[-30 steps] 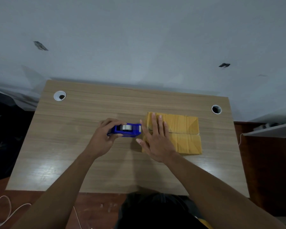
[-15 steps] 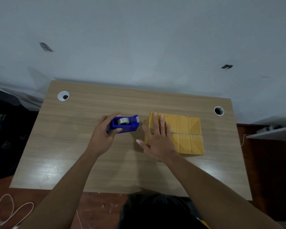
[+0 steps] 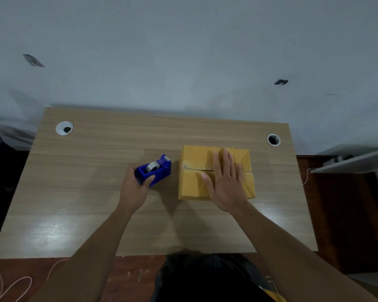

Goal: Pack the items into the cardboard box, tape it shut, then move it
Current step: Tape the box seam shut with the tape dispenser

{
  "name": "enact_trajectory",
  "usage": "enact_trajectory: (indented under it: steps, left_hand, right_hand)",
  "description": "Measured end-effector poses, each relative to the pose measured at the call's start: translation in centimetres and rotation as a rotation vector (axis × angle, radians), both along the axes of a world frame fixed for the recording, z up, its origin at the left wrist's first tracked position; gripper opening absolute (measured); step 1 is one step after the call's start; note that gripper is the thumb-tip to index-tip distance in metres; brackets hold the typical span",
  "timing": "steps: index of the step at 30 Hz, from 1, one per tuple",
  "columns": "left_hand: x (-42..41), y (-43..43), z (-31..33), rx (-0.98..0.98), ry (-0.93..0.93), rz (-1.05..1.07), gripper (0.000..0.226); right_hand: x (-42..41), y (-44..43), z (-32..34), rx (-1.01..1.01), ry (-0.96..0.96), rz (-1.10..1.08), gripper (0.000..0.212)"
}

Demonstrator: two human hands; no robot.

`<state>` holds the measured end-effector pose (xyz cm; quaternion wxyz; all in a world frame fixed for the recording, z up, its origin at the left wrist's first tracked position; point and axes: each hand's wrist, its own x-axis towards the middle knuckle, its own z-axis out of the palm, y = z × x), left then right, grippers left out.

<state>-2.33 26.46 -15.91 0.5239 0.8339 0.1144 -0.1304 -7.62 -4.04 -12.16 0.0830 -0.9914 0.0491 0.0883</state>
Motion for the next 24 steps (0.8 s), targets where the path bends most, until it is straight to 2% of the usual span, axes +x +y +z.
enact_trajectory:
  steps: [9,14,18,21,24]
  left_hand:
    - [-0.9,-1.4,-3.3,0.084,0.143,0.111,0.047]
    - [-1.3,-1.4,-3.3,0.126,0.205,0.093,0.043]
    - [-0.2,-2.8,-0.5,0.205,0.07,0.005,0.053]
    - [0.1,-5.9,2.7,0.148,-0.037,-0.077,0.048]
    - [-0.1,-9.3,4.3,0.007,0.033,-0.103,0.057]
  right_hand:
    - [-1.5,-4.5,-0.4,-0.034,0.024,-0.056,0.081]
    - [-1.5,-6.6,-0.3,-0.026,0.031,-0.071,0.081]
    - [-1.6,-7.7,-0.8,0.033,0.038,-0.067,0.081]
    - [-1.4,-8.1,-1.2,0.075,0.03,-0.052,0.082]
    - [-1.2,-8.4,-1.3,0.122,0.015,-0.042,0.083]
